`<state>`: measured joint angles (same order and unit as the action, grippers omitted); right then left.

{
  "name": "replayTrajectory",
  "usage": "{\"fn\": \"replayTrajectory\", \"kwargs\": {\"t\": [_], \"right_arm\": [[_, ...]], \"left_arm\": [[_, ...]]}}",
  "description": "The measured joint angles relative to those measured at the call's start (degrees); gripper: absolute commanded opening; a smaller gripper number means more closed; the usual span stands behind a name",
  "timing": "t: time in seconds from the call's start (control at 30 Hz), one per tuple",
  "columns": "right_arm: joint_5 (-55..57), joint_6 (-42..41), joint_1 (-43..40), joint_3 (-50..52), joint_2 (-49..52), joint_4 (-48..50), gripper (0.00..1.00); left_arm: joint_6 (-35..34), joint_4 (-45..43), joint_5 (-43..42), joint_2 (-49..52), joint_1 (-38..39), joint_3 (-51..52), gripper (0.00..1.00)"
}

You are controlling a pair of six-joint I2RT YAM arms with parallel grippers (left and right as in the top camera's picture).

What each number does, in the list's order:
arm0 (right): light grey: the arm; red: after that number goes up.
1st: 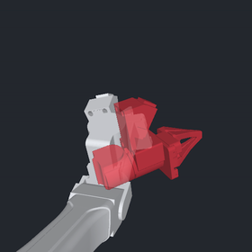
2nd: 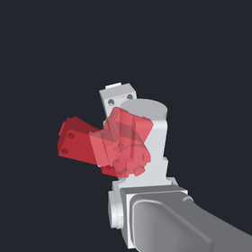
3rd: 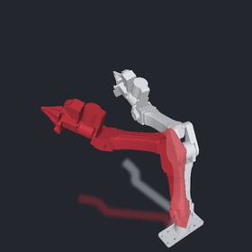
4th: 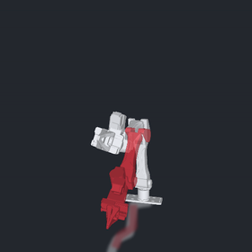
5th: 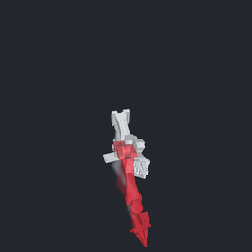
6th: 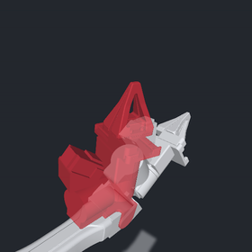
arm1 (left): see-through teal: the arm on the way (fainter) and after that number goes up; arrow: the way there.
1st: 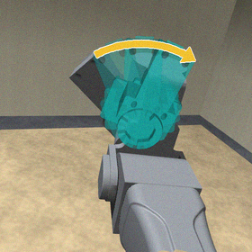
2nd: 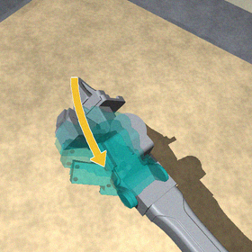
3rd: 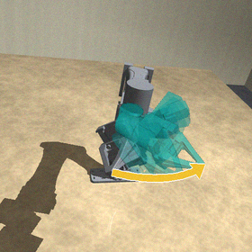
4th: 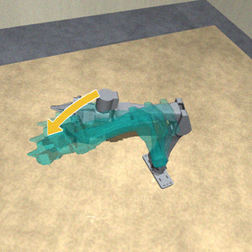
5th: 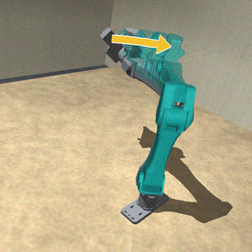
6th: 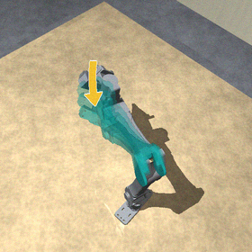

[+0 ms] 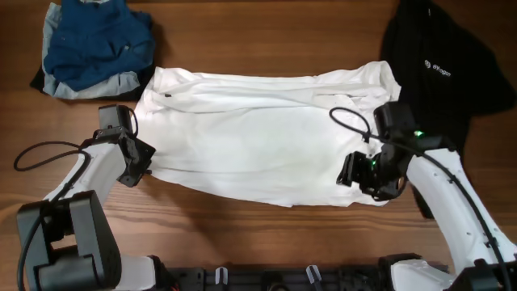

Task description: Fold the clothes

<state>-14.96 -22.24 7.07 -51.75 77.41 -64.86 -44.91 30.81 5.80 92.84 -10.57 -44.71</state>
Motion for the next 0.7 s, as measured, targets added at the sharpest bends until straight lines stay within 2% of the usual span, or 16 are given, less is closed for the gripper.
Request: {"fn": "replayTrajectory", "kwargs": {"t": [0.07, 0.3, 0.47, 0.7], "right_arm": [[0.0, -1.2, 0.8, 3.6, 0.0, 2.5, 0.59], [-0.7, -7.5, 6.5, 13.0, 0.1, 13.3, 0.58], [0.2, -10.6, 7.6, 15.4, 0.1, 14.6, 0.54], [1.8, -12.5, 7.6, 15.4, 2.4, 18.6, 0.54]], "left_arm": [[0.0, 0.0, 0.0, 0.0, 0.0, 0.0, 0.04], [0.0, 0.0, 0.0, 0.0, 0.0, 0.0, 0.04], [0.0, 0.0, 0.0, 0.0, 0.0, 0.0, 0.04], [0.0, 0.0, 0.0, 0.0, 0.0, 0.0, 0.04]]}}
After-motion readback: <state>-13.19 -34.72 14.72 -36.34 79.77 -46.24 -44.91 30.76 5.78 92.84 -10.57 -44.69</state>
